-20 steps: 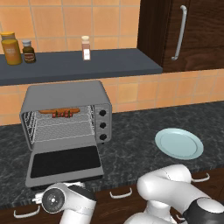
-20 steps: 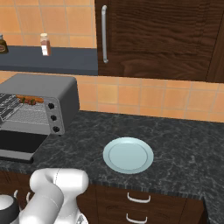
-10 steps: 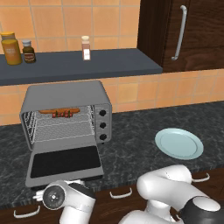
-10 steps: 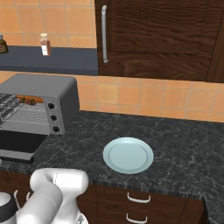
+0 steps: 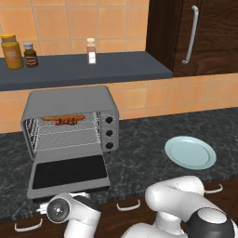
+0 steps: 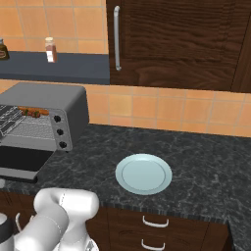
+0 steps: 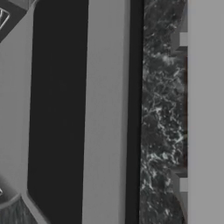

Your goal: Pick up the kebab skewer and baguette bread, and place them inside the toaster oven. Close the toaster oven door and start by setting the timer.

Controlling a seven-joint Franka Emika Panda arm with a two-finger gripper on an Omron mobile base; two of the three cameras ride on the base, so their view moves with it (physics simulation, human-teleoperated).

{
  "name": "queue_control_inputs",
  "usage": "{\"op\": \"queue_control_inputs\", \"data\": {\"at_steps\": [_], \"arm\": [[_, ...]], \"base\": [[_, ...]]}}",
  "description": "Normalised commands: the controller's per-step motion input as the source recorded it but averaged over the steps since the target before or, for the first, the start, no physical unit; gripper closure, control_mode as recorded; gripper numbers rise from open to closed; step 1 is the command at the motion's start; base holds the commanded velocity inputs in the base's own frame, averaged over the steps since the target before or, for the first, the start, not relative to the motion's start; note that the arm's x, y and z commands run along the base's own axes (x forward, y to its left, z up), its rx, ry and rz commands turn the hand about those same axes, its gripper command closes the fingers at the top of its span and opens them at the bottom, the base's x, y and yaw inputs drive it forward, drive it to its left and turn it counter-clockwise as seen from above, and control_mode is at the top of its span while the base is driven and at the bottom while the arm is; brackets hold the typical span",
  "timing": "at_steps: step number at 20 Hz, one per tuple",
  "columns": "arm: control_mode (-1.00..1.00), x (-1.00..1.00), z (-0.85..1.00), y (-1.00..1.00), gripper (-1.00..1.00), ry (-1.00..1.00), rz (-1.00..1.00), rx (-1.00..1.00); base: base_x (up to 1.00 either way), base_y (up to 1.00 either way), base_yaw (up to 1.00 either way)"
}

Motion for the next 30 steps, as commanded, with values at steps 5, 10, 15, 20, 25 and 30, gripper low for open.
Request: {"op": "queue_control_inputs", "data": {"at_steps": [5,10,15,20,25,30], "arm": [[-1.00,0.14,-0.02,0.00,-1.00,0.00,0.00,0.00],[-1.00,0.00,-0.11,0.00,-1.00,0.00,0.00,0.00],[-1.00,0.03,-0.05,0.01,-1.00,0.01,0.00,0.00],[-1.00,0.04,-0.12,0.01,-1.00,0.00,0.00,0.00],[-1.00,0.01,-0.12,0.00,-1.00,0.00,0.00,0.00],[-1.00,0.04,-0.01,0.00,-1.00,0.00,0.00,0.00]], "base": [[0.00,0.00,0.00],[0.00,0.00,0.00],[0.00,0.00,0.00],[0.00,0.00,0.00],[0.00,0.00,0.00],[0.00,0.00,0.00]]}}
